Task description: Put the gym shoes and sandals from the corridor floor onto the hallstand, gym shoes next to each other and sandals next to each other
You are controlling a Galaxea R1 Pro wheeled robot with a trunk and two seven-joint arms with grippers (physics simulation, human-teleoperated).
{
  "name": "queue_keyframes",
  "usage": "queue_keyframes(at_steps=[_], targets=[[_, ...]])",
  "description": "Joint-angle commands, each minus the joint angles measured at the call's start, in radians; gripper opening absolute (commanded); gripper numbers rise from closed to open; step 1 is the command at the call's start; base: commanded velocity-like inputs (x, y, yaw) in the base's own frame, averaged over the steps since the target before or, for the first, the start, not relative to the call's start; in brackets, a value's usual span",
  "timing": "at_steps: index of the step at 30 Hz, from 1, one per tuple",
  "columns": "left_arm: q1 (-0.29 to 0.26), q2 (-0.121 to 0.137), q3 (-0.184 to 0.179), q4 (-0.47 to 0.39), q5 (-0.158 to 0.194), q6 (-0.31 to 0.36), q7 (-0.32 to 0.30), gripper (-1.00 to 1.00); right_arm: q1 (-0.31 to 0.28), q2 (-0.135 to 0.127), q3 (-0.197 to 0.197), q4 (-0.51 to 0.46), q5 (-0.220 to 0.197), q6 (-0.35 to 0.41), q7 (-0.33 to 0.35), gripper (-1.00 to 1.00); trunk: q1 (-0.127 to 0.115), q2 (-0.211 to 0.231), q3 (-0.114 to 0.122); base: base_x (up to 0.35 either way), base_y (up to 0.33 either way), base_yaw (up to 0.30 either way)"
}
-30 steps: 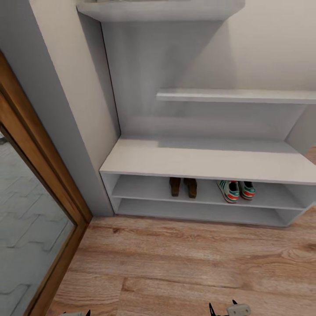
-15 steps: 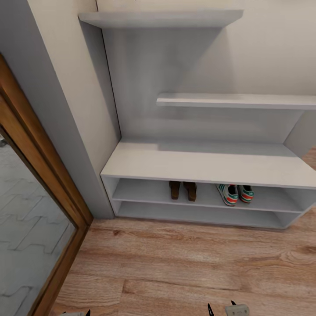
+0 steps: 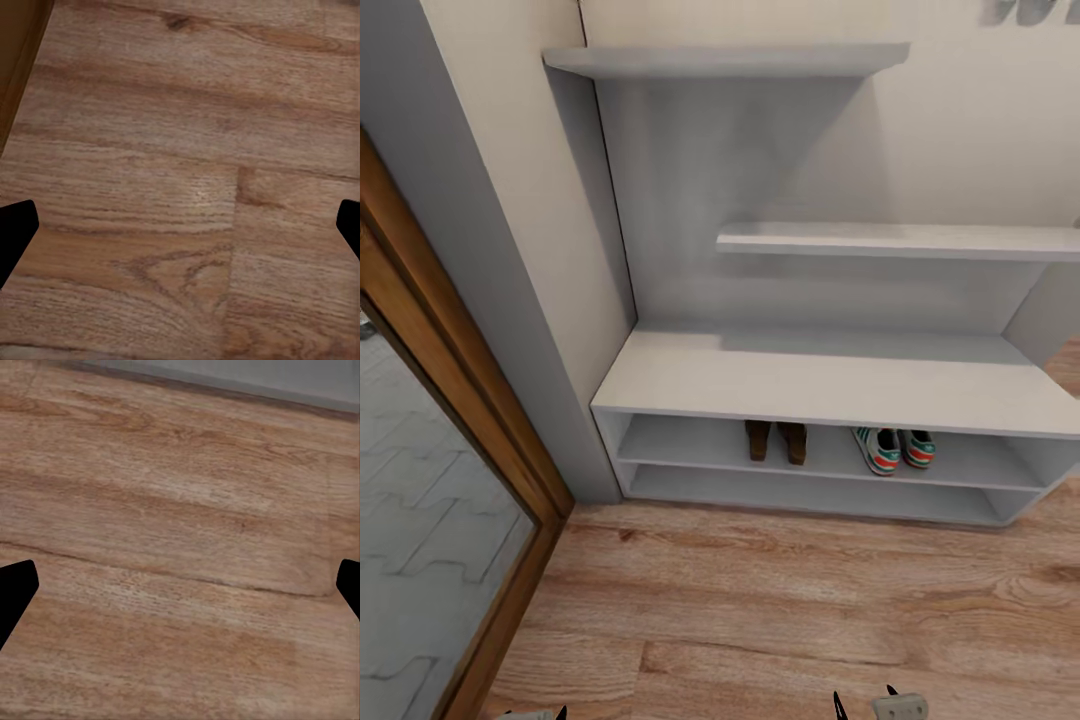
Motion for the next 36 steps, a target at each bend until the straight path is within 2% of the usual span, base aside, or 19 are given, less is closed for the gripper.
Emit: queue_keyframes(at_steps=[1,18,36], targets=[[-0.001,-0.001,0.008,0.001,-0.009,-0.004,-0.007,1.0,-0.001,0.0,-0.006,0.001,0.011,-0.003,-0.004,1.0,-0.004,0.007,0.003,0.0,0.0,0.0],[-0.001,0.002,0.011,0.033,-0.004,-0.005,-0.007,1.0,-0.001,0.0,-0.006,0.001,0.011,-0.003,-0.005,1.0,-0.069,0.126,0.056,0.0,0.0,0.0],[-0.001,0.002,0.012,0.033,0.002,-0.005,-0.007,1.0,-0.001,0.0,-0.006,0.001,0.011,-0.003,-0.006,1.0,-0.069,0.126,0.056,0.0,0.0,0.0]])
